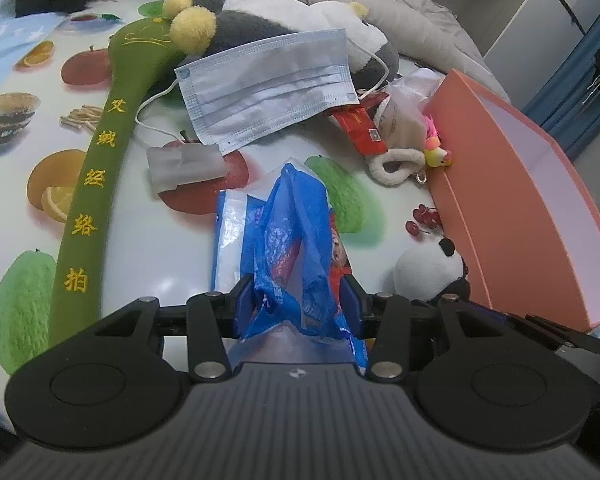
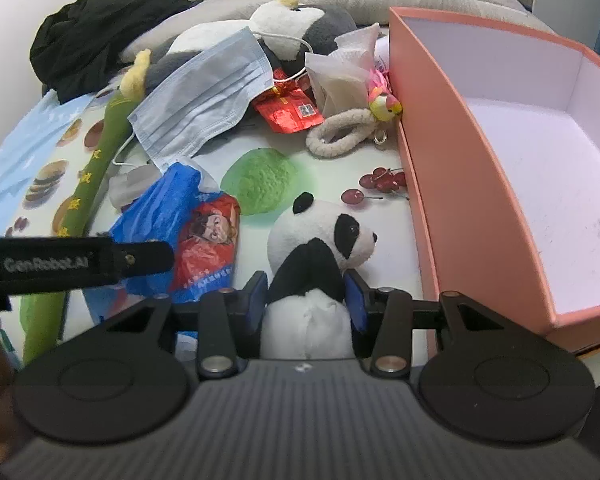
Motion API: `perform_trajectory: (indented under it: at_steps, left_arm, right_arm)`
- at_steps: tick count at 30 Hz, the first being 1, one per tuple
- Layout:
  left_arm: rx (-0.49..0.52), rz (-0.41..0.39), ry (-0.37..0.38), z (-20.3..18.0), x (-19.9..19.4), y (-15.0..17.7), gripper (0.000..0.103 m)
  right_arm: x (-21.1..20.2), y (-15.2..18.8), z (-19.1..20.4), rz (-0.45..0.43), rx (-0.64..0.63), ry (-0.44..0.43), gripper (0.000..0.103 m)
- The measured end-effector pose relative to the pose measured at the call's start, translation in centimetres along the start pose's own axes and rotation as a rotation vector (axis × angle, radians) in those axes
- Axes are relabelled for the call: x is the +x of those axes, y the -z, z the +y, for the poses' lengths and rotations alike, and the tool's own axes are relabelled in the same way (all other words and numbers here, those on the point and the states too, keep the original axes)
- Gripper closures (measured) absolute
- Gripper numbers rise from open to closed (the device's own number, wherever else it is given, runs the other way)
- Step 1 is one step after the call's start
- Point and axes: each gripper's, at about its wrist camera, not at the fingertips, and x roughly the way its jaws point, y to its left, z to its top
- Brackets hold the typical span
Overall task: Organize soft objects
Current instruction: 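Lift the panda plush and blue bag and carry both over the pink box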
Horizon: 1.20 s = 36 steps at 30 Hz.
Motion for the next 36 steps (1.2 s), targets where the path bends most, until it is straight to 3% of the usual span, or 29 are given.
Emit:
perform_trajectory:
  at_steps: [4, 7, 10, 14, 26, 36]
  left_arm:
    - [0.002, 0.001, -0.009, -0.3, 0.5, 0.2, 0.054]
    - [0.009, 0.005, -0.022, -0.4, 1.0, 0.4, 0.061]
    - [0.008, 0.004, -0.022, -0.5, 1.1, 0.5, 0.079]
    - [0.018, -0.005, -0.009, -0.9, 0.6, 0.6, 0.090]
    - [0.012, -0.090, 0.069, -2.2, -4.8, -1.7, 0.091]
    - [0.054, -0.161, 0.145, -5.6, -9.1, -5.5, 0.091]
  right_arm:
    - [0.2, 0.0, 0.0, -0.007, -0.002, -0.005, 0.059]
    - [0.1, 0.0, 0.0, -0.011, -0.001, -0.011, 0.060]
    - [-0.3, 0.0, -0.2, -0.010, 0.008, -0.019, 0.061]
    - [-1.0, -0.1, -0.2, -0.019, 0.013, -0.023, 0.061]
    - [-5.9, -2.6, -0.3, -0.121, 0.016, -0.060, 0.061]
    - [-10.6, -6.2, -1.3, -0.280, -0.008, -0.019, 0.061]
